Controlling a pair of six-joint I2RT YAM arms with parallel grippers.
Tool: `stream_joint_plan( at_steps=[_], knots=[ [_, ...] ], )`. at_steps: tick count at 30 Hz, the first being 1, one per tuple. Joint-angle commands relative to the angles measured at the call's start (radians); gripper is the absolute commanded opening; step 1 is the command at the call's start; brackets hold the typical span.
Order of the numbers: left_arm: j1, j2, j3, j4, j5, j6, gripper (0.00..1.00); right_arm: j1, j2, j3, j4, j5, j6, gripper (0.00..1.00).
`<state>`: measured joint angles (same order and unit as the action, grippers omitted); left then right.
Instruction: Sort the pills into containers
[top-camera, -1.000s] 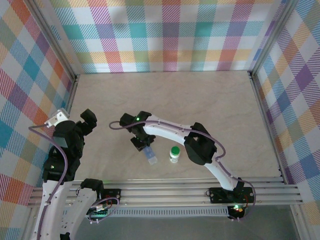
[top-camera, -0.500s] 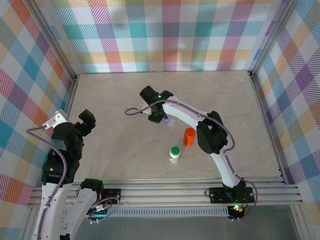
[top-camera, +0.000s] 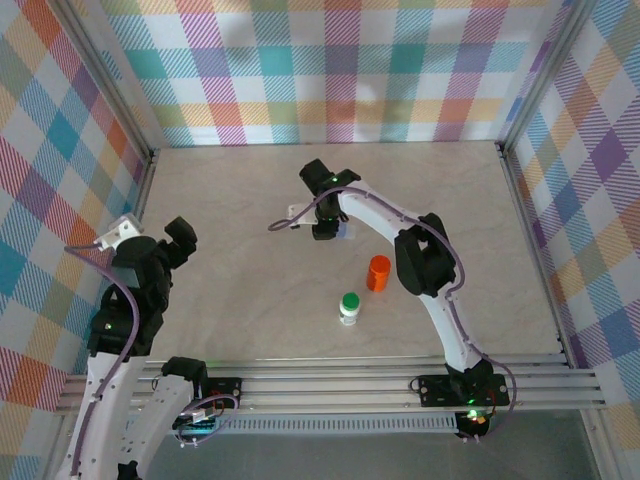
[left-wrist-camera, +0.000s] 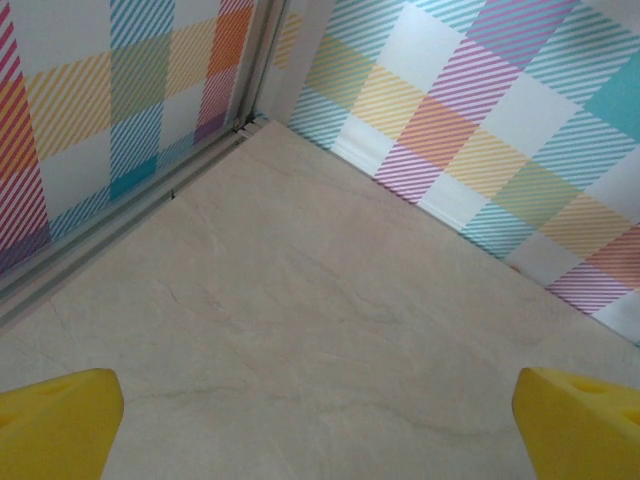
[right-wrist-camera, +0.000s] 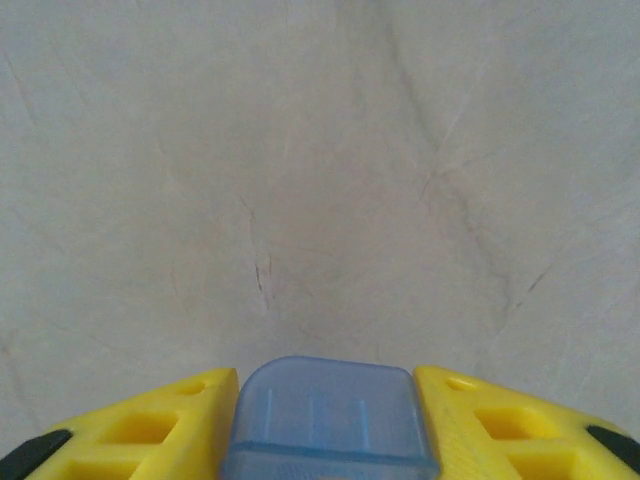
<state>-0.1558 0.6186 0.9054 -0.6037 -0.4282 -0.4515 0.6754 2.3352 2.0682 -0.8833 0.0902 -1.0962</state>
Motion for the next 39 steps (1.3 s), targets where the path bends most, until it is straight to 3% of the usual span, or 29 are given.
stream_joint_plan(
  at_steps=[1,3,6,10,16,19,23,29,34,39],
  knots=[
    [-0.009,0.009,-0.005,-0.006,0.005,0.006,1.00,0.006,0.035,0.011,0.001,0.017,-0.106,0.53],
    [-0.009,0.016,-0.004,-0.005,0.008,0.004,1.00,0.003,0.038,-0.007,0.052,0.042,-0.134,0.58],
    [-0.009,0.024,-0.004,-0.005,0.011,0.003,1.00,0.002,0.029,-0.005,0.096,0.045,-0.121,0.80],
    [-0.008,0.036,-0.001,0.004,0.047,0.016,1.00,-0.013,-0.056,-0.012,0.124,-0.062,-0.001,0.84],
    [-0.008,0.101,0.061,0.004,0.111,0.020,1.00,-0.040,-0.278,-0.214,0.311,-0.166,0.217,0.85],
    [-0.007,0.163,0.100,0.037,0.193,0.017,1.00,-0.069,-0.358,-0.271,0.391,-0.131,0.493,0.84],
    [-0.008,0.303,0.179,0.089,0.240,-0.023,1.00,-0.136,-0.381,-0.250,0.314,-0.073,0.947,0.81],
    [-0.011,0.575,0.257,0.285,0.299,-0.098,1.00,-0.243,-0.430,-0.437,0.354,-0.214,1.424,0.73],
    [-0.064,0.807,0.280,0.533,0.385,-0.006,1.00,-0.277,-0.430,-0.520,0.371,-0.251,1.495,0.67],
    [-0.165,1.052,0.496,0.422,0.438,0.358,1.00,-0.278,-0.410,-0.566,0.361,-0.297,1.492,0.64]
  ],
)
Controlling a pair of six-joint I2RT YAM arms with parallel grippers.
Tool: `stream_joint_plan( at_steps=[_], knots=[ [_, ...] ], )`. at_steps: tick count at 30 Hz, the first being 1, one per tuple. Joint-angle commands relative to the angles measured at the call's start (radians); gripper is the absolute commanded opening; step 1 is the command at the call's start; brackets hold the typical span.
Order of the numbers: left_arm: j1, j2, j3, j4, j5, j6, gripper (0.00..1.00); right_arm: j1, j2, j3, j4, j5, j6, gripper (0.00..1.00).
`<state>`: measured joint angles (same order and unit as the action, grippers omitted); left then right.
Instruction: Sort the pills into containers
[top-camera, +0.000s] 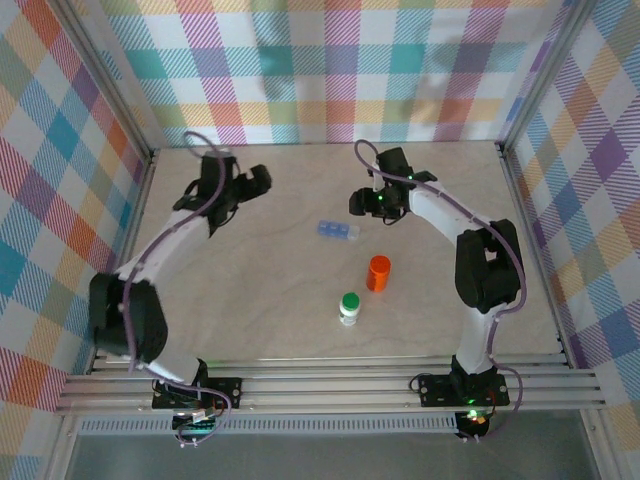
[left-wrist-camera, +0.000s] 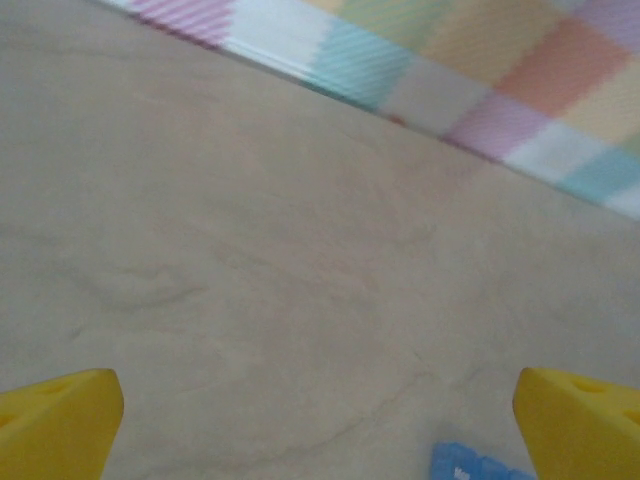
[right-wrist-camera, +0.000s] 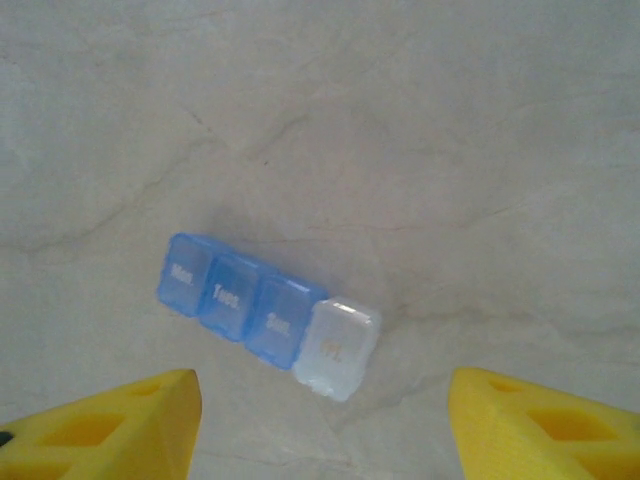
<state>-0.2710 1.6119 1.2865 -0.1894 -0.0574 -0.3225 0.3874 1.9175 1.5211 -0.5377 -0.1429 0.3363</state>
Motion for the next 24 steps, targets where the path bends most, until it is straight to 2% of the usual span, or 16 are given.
stream_joint_plan(
  at_steps=[1,4,8,10,13,15,24],
  knots=[
    [-0.065,0.105,0.152,-0.021,0.098,0.295,1.00,0.010,0.014,-0.028,0.017,-0.064,0.059,0.63],
    [-0.080,0.192,0.198,-0.033,0.241,0.445,0.96,0.008,0.025,-0.061,0.043,-0.064,0.068,0.61],
    [-0.088,0.228,0.182,-0.004,0.380,0.659,0.96,0.008,0.048,-0.081,0.080,-0.109,0.085,0.57],
    [-0.098,0.250,0.203,-0.059,0.442,0.770,0.97,0.008,0.063,-0.087,0.094,-0.131,0.083,0.56],
    [-0.123,0.288,0.250,-0.207,0.469,0.931,0.97,0.009,0.095,-0.084,0.094,-0.150,0.070,0.54],
    [-0.125,0.297,0.245,-0.227,0.491,0.990,0.96,0.008,0.113,-0.084,0.092,-0.152,0.062,0.53],
    [-0.125,0.332,0.226,-0.264,0.539,1.130,0.94,0.008,0.178,-0.055,0.104,-0.160,0.024,0.50]
  ],
)
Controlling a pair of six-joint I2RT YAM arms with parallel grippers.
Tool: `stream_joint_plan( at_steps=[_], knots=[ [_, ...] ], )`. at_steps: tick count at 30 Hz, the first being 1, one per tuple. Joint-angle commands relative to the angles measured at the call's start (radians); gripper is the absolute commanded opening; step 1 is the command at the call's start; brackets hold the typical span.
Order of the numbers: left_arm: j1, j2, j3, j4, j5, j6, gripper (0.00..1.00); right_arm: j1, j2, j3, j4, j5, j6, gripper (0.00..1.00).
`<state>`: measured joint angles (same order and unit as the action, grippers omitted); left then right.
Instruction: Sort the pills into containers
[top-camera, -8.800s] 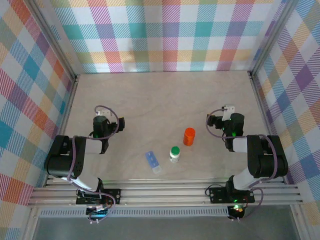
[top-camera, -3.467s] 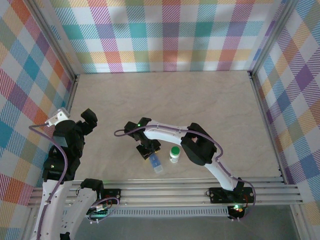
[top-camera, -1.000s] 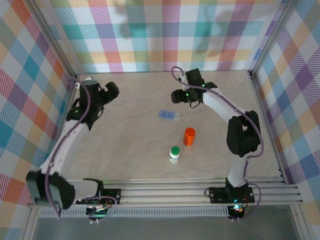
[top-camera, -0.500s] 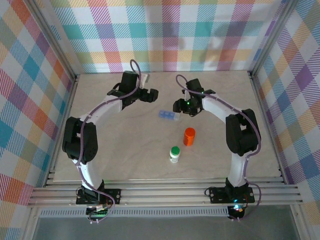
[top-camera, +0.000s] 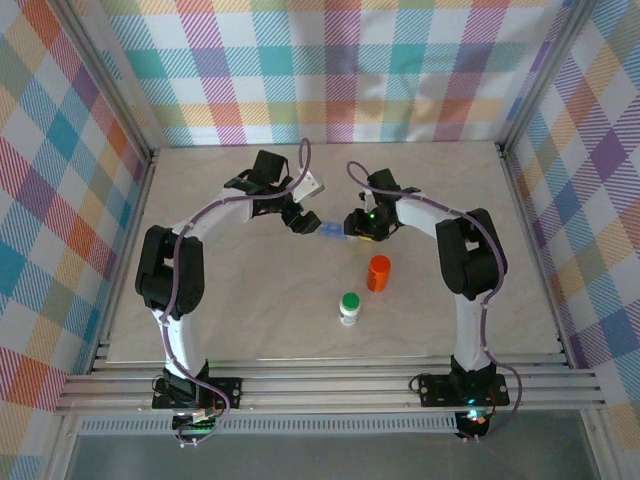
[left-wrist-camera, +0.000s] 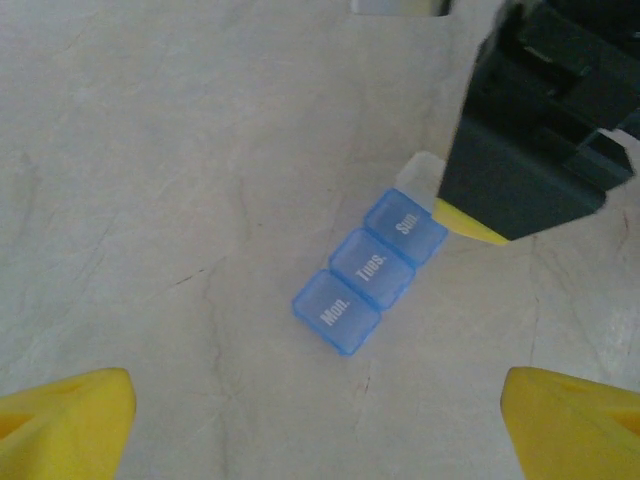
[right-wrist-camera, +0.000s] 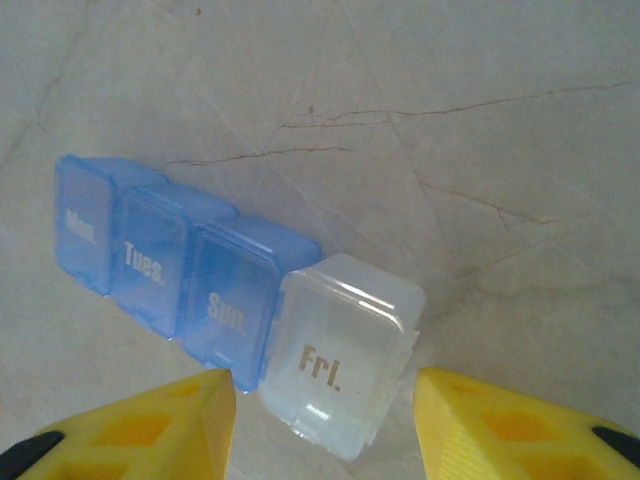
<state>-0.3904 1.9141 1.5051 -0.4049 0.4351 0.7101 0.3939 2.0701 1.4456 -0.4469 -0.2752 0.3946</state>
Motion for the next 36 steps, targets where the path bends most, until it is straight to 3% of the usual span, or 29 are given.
stream_joint_plan(
  at_steps=[1,11,21,36],
  knots=[
    [-0.005,0.035,0.008,-0.056,0.045,0.115,0.94,0.002,0.032,0.029,0.010,-0.027,-0.047,0.50],
    [-0.005,0.103,0.054,-0.125,0.017,0.227,0.92,-0.025,0.089,0.125,-0.036,-0.069,-0.131,0.48],
    [-0.004,0.128,0.053,-0.072,-0.018,0.210,0.91,-0.044,0.070,0.147,-0.020,-0.099,-0.150,0.55],
    [-0.007,0.195,0.093,-0.018,-0.038,0.120,0.87,-0.044,0.141,0.182,0.040,-0.116,-0.174,0.47]
  ],
)
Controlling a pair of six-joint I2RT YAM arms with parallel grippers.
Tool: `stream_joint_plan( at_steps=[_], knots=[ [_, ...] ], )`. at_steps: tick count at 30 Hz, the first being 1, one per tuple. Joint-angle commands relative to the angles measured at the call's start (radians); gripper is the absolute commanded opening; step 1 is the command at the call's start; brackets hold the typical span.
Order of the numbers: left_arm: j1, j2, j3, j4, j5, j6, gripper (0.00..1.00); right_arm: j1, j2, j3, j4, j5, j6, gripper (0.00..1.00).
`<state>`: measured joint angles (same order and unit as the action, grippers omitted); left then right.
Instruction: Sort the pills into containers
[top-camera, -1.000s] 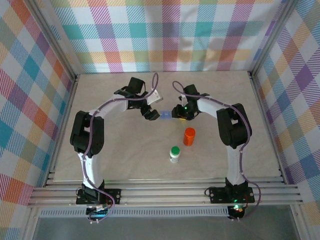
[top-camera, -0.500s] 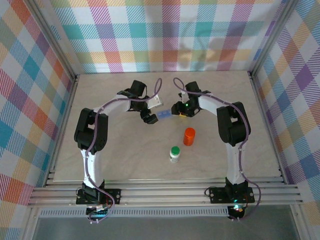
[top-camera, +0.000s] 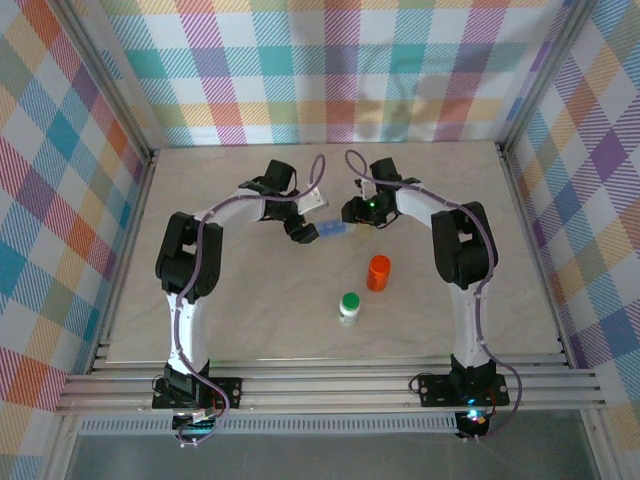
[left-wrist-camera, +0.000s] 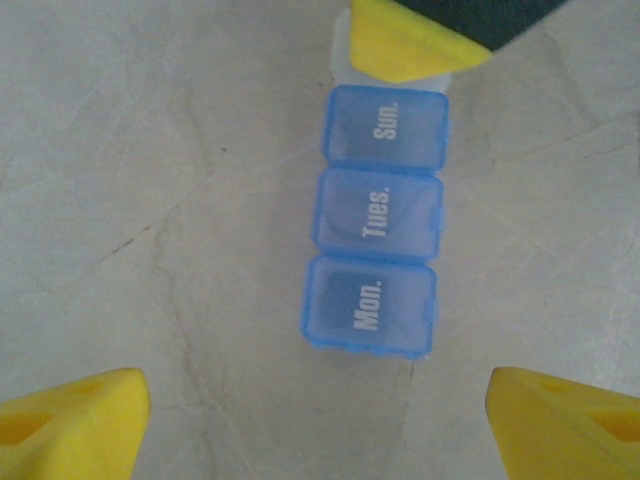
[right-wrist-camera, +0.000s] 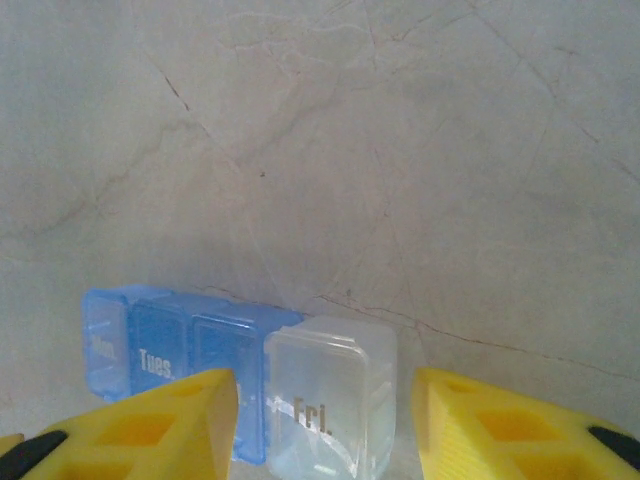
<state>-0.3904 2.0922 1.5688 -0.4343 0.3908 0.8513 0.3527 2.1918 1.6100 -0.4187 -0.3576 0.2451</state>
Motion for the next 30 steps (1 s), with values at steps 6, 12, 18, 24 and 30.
stream_joint_plan(
  at_steps=[6,12,18,24,30],
  knots=[
    [-0.020,0.042,0.050,-0.007,-0.009,-0.011,0.87,-0.003,0.034,-0.007,0.023,-0.032,-0.029,0.42],
    [-0.037,0.071,0.081,-0.025,-0.032,-0.017,0.87,-0.003,0.033,-0.031,0.030,-0.036,-0.030,0.37],
    [-0.055,0.094,0.102,-0.043,-0.038,-0.012,0.86,-0.003,0.033,-0.056,0.046,-0.043,-0.025,0.35],
    [-0.059,0.121,0.133,-0.072,-0.052,-0.001,0.85,-0.003,0.032,-0.068,0.054,-0.053,-0.025,0.35],
    [-0.057,0.141,0.167,-0.138,-0.043,0.030,0.79,-0.003,0.032,-0.071,0.047,-0.046,-0.036,0.35]
  ],
)
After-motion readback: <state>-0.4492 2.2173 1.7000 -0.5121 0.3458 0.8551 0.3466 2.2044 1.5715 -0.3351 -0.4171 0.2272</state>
